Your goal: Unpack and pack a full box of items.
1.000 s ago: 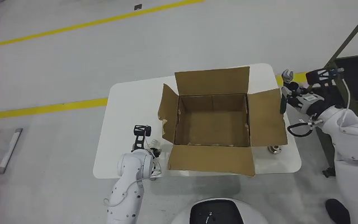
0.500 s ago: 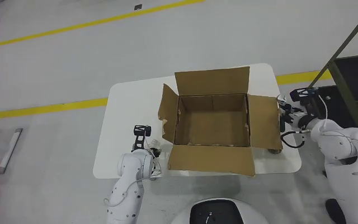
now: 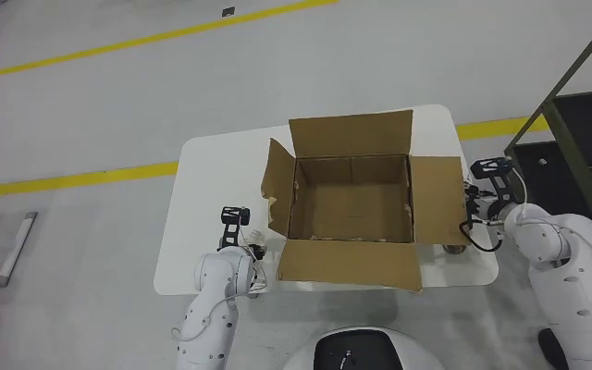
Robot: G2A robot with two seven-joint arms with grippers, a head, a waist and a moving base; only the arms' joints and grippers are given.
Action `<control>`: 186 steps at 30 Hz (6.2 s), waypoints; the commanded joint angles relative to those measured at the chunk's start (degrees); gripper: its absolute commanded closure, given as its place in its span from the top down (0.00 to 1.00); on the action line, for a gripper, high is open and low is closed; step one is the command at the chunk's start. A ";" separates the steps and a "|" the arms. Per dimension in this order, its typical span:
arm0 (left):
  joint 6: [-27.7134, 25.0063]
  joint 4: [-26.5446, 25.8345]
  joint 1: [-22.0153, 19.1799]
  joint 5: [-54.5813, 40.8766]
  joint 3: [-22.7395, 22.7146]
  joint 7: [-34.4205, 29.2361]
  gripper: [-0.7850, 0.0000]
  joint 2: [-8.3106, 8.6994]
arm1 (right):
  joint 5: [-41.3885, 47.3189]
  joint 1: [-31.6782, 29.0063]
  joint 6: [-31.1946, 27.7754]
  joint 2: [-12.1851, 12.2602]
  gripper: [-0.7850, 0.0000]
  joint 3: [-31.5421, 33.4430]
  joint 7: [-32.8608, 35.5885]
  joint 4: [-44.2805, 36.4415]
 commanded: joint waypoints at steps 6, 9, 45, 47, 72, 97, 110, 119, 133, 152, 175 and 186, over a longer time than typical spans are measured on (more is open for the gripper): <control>0.00 0.00 0.00 0.00 0.00 0.00 1.00 0.00 | -3.95 1.15 1.77 0.24 0.00 -2.66 1.39 2.36; 0.00 0.00 0.00 0.00 0.00 0.00 1.00 0.00 | -4.79 1.96 2.98 0.19 0.00 -4.03 1.93 3.98; 0.00 0.00 0.00 0.00 0.00 0.00 1.00 0.00 | 47.23 -5.03 -3.16 1.51 1.00 13.92 2.03 -2.58; 0.00 0.00 0.00 0.00 0.00 0.00 1.00 0.00 | 55.97 -5.37 -4.91 1.52 1.00 15.18 3.59 -1.97; 0.00 0.00 0.00 0.00 0.00 0.00 1.00 0.00 | 62.02 3.95 -0.77 2.13 0.00 0.17 6.54 6.93; 0.00 0.00 0.00 0.00 0.00 0.00 1.00 0.00 | 61.13 19.45 -2.32 2.79 1.00 -8.71 8.08 22.10; 0.00 0.00 0.00 0.00 0.00 0.00 1.00 0.00 | 50.80 12.28 -3.21 4.85 1.00 -3.54 -2.57 5.98; 0.00 0.00 0.00 0.00 0.00 0.00 1.00 0.00 | 34.45 3.67 -1.95 5.74 0.00 -1.01 -13.44 -16.33; 0.00 0.00 0.00 0.00 0.00 0.00 1.00 0.00 | 18.55 -0.02 -0.89 5.51 0.00 -7.85 -21.94 -24.05; -10.78 6.50 0.10 -1.02 -4.24 0.11 1.00 1.43 | 19.57 2.69 -1.59 5.68 0.00 -9.40 -19.39 -20.80; -9.51 15.27 -3.22 -0.79 -1.51 1.48 0.00 1.13 | 19.60 2.36 -0.21 5.95 0.00 -9.28 -18.74 -21.39; -6.79 4.92 0.05 -4.54 -4.79 -0.28 0.00 1.45 | 20.14 2.57 0.19 6.02 0.00 -9.66 -18.30 -21.81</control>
